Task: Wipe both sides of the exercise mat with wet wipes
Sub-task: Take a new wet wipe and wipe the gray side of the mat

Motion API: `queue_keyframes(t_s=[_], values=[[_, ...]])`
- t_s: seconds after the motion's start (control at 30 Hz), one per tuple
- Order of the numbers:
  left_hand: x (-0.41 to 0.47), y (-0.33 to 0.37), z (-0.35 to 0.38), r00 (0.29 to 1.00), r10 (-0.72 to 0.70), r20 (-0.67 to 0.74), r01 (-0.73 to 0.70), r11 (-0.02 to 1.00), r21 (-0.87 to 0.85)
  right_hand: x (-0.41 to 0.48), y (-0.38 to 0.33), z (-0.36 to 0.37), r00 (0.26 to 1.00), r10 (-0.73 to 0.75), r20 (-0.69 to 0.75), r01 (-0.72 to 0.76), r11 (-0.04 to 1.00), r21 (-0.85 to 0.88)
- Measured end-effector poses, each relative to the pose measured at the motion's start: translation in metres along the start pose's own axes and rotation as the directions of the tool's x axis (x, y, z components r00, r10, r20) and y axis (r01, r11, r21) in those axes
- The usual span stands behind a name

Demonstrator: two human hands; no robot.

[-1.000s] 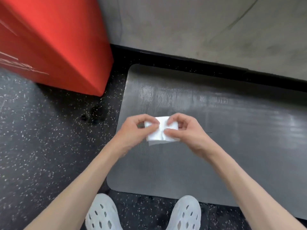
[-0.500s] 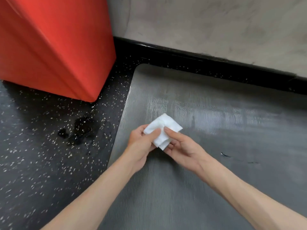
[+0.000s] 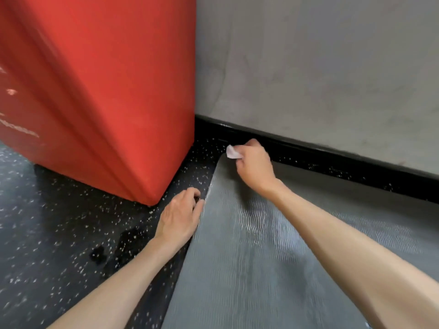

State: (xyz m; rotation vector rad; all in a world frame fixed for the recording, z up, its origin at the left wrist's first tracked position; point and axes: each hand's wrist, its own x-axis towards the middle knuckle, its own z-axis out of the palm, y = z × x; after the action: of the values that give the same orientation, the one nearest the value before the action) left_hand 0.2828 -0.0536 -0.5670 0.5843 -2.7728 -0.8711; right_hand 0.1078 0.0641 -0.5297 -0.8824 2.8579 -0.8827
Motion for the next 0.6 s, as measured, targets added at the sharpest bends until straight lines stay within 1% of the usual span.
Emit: queue_keyframes(t_s=[0.07, 0.13, 0.2, 0.27, 0.3, 0.37, 0.43, 0.47, 0.53, 0.6], values=[[0.004, -0.008, 0.005, 0.993, 0.12, -0.022, -0.119, 0.991, 0.055, 0.011, 0.001, 0.018, 0.999, -0.042, 0.024, 0.044, 0.995, -0.093], [0.003, -0.014, 0.01, 0.978, 0.201, -0.051, -0.197, 0.977, 0.086, 0.011, 0.0, 0.029, 0.999, -0.033, 0.036, 0.039, 0.983, -0.181], [0.004, -0.02, 0.015, 0.97, 0.232, -0.072, -0.226, 0.971, 0.074, 0.006, 0.001, 0.034, 0.998, -0.061, 0.022, 0.064, 0.956, -0.287], [0.006, -0.024, 0.018, 0.97, 0.233, -0.067, -0.23, 0.972, 0.042, 0.001, 0.005, 0.036, 0.985, -0.171, -0.004, 0.154, 0.896, -0.416], [0.007, -0.025, 0.019, 0.971, 0.23, -0.066, -0.228, 0.973, 0.028, -0.001, 0.007, 0.033, 0.977, -0.211, 0.02, 0.2, 0.886, -0.419], [0.008, -0.025, 0.02, 0.968, 0.232, -0.091, -0.231, 0.973, 0.02, 0.003, 0.008, 0.028, 0.966, -0.233, 0.113, 0.257, 0.915, -0.312], [0.009, -0.025, 0.021, 0.961, 0.245, -0.124, -0.245, 0.969, 0.014, 0.019, 0.01, 0.024, 0.969, -0.189, 0.159, 0.221, 0.952, -0.214], [0.009, -0.025, 0.022, 0.958, 0.252, -0.141, -0.253, 0.967, 0.01, 0.027, 0.01, 0.023, 0.975, -0.169, 0.144, 0.195, 0.961, -0.195], [0.009, -0.024, 0.021, 0.956, 0.255, -0.146, -0.256, 0.967, 0.018, 0.034, 0.006, 0.025, 0.987, -0.121, 0.109, 0.141, 0.97, -0.198], [0.008, -0.024, 0.019, 0.96, 0.257, -0.113, -0.255, 0.966, 0.036, 0.018, 0.001, 0.032, 0.984, -0.125, 0.125, 0.149, 0.967, -0.208]])
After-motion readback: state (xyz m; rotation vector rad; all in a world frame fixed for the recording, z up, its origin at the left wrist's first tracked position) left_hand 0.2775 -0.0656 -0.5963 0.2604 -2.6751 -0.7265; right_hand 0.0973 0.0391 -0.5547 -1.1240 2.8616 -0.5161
